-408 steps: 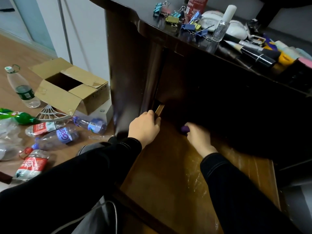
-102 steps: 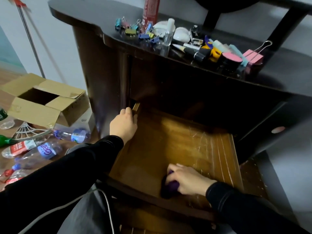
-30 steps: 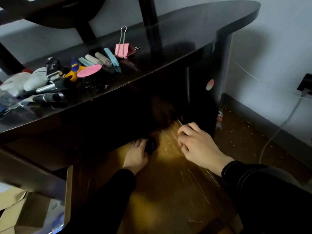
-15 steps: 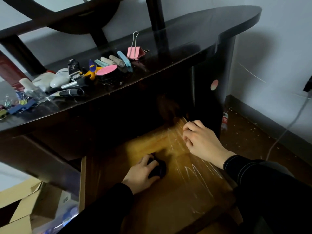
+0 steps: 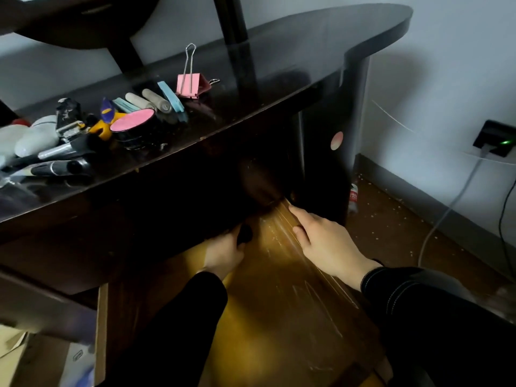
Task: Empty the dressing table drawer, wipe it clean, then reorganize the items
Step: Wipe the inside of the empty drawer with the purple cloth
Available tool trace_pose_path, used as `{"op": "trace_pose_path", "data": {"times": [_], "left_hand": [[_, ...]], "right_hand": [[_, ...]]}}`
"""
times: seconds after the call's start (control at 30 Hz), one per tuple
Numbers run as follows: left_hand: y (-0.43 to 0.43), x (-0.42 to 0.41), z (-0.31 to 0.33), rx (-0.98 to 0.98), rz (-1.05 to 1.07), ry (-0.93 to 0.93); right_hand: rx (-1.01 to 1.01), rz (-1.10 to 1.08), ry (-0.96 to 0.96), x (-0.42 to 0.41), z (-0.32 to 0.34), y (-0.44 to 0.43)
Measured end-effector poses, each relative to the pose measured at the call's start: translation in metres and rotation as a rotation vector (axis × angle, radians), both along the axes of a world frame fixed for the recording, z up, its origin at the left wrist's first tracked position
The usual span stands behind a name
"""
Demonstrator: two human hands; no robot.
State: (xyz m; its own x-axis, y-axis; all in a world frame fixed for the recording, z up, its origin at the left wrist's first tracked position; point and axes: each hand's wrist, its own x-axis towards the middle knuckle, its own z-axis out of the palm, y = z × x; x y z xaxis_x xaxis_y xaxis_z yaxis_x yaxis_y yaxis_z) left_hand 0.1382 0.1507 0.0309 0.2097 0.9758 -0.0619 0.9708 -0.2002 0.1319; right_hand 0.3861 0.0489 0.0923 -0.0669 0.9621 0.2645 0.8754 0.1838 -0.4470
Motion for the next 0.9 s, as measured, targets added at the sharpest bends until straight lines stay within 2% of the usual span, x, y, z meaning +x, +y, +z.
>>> {"op": "trace_pose_path", "data": {"times": [0.4, 0.6, 0.77, 0.9], "left_hand": [[-0.126, -0.023, -0.005, -0.05, -0.31, 0.027], [-0.073, -0.019, 0.001, -0.034, -0.219, -0.018], [-0.006, 0.003, 0.004, 0.052, -0.034, -0.077], [0.008, 0.017, -0.005, 0.085, 0.048, -0.138]], "right_hand": [[0.005, 0.013, 0.034, 0.0, 0.007, -0.01], [0.028, -0.007, 0.016, -0.002, 0.003, -0.006], [0.028, -0.012, 0.013, -0.003, 0.0, -0.003], [0.017, -0.014, -0.007, -0.003, 0.0, 0.001]]}}
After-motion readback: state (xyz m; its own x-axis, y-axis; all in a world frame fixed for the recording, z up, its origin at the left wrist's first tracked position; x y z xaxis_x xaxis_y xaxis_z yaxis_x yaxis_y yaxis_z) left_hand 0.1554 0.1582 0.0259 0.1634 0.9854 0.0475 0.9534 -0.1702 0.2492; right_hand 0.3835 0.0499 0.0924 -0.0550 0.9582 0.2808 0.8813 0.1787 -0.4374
